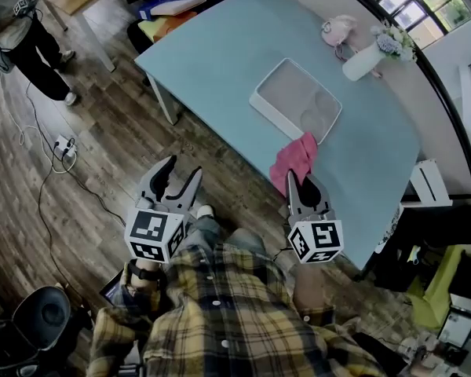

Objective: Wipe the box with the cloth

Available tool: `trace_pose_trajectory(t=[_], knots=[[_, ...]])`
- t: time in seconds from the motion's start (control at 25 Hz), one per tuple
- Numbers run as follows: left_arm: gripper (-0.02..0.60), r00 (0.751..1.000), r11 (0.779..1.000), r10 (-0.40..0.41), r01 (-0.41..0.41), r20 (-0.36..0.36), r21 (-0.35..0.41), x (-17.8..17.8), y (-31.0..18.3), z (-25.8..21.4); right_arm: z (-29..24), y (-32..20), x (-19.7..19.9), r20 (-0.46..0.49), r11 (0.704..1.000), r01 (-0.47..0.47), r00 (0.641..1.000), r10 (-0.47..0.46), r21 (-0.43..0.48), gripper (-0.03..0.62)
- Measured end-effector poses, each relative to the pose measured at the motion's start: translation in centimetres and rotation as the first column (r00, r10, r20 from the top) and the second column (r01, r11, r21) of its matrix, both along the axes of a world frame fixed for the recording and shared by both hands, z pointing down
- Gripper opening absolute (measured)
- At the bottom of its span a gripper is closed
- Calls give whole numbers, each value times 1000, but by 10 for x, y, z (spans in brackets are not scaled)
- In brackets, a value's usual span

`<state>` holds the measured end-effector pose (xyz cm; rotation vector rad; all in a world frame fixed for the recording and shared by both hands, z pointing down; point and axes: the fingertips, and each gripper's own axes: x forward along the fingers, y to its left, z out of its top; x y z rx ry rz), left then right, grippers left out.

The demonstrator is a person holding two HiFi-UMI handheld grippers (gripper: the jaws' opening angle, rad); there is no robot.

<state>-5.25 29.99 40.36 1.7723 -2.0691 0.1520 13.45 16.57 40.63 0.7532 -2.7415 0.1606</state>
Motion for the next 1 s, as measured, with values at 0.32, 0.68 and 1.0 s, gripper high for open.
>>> trace_pose_trajectory(t=[0.32,0.68,1.0], knots=[[225,999,1000,5,-5,-38,-11,-27,6,15,3,4,-26,-29,1000,-16,999,16,9,46],[225,999,999,35,-35,-31,-23,-32,-31,24,14,-31,-26,-26,999,-48,998,49,1,46],[225,995,995,97,-97,4,-15,-57,-120,17,8,-109,-45,29,993,-115,993,114,16,46]])
